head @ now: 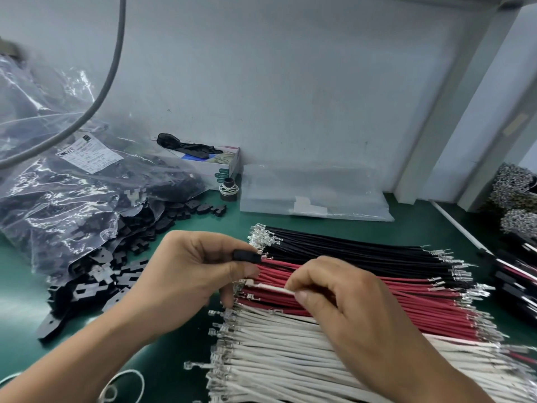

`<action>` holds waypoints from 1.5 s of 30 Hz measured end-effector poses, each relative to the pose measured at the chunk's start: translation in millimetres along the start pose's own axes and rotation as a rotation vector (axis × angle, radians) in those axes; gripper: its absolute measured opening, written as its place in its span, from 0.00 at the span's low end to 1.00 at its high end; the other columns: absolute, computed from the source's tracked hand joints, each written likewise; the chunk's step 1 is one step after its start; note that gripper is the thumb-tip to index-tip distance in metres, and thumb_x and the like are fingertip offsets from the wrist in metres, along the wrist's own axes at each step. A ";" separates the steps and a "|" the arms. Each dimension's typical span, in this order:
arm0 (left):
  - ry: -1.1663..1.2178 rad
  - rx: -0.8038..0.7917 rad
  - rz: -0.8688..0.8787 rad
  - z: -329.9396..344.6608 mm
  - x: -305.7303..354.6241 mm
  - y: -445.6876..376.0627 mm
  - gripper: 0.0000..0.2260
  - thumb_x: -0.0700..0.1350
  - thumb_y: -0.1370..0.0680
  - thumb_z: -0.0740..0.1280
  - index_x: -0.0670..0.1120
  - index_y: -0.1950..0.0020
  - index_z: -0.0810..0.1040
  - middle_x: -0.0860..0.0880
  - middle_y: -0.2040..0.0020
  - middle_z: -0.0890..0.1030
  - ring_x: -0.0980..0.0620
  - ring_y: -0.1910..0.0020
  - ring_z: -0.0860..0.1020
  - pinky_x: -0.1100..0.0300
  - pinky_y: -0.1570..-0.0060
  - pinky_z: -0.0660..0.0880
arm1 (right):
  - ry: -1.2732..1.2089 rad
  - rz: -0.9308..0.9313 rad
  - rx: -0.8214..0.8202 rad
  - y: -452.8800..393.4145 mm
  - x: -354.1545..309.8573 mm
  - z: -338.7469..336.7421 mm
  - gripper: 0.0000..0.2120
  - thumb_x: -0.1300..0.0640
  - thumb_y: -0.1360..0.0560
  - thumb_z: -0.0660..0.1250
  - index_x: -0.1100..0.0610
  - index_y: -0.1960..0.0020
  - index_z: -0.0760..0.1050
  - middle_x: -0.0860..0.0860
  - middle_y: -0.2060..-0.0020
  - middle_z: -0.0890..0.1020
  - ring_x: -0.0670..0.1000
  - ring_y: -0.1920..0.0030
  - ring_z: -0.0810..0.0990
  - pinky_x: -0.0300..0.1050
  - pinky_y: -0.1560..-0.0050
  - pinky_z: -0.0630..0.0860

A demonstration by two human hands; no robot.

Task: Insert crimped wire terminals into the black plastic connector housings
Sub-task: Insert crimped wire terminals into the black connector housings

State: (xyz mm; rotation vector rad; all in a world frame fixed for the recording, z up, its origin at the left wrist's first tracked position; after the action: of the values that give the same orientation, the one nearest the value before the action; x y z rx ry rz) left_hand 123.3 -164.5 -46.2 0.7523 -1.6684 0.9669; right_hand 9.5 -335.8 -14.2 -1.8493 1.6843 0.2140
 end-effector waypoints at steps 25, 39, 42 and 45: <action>0.121 -0.008 -0.053 4.5 4.9 3.4 0.10 0.45 0.34 0.79 0.46 0.54 0.89 0.43 0.67 0.86 0.48 0.76 0.79 0.62 0.77 0.70 | 0.431 -0.317 0.348 3.6 -17.2 -16.4 0.04 0.57 0.21 0.67 0.52 0.54 0.78 0.44 0.61 0.74 0.46 0.67 0.73 0.46 0.74 0.73; 0.048 -0.100 -0.001 12.6 12.6 9.1 0.11 0.52 0.32 0.81 0.50 0.53 0.89 0.44 0.60 0.88 0.50 0.74 0.80 0.64 0.75 0.72 | 0.445 -0.304 0.403 2.5 -19.0 -19.4 0.07 0.55 0.20 0.65 0.52 0.55 0.79 0.44 0.61 0.75 0.46 0.66 0.73 0.44 0.72 0.72; 0.068 -0.111 -0.014 13.9 9.7 10.6 0.13 0.54 0.34 0.79 0.50 0.53 0.89 0.43 0.61 0.87 0.51 0.74 0.80 0.65 0.75 0.72 | 0.286 -0.275 0.368 1.7 -16.7 -9.8 0.09 0.52 0.19 0.62 0.51 0.55 0.79 0.43 0.60 0.75 0.44 0.66 0.73 0.40 0.69 0.71; 0.074 -0.121 -0.019 13.9 9.5 11.0 0.14 0.55 0.35 0.80 0.50 0.53 0.89 0.43 0.61 0.87 0.50 0.74 0.80 0.65 0.74 0.72 | 0.179 -0.246 0.361 1.0 -14.1 -5.0 0.11 0.50 0.20 0.61 0.52 0.55 0.79 0.42 0.60 0.76 0.44 0.65 0.74 0.42 0.69 0.73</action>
State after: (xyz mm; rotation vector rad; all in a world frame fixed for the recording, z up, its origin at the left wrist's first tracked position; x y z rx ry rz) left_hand 105.0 -171.6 -41.9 0.6434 -1.6371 0.8615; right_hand 4.7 -326.6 -3.3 -1.8131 1.4725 -0.3455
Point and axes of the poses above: each hand's wrist, its own y-axis away from the middle knuckle, its own z-axis out of the palm, x = y × z, the point moved 6 cm from there along -y, towards the middle knuckle
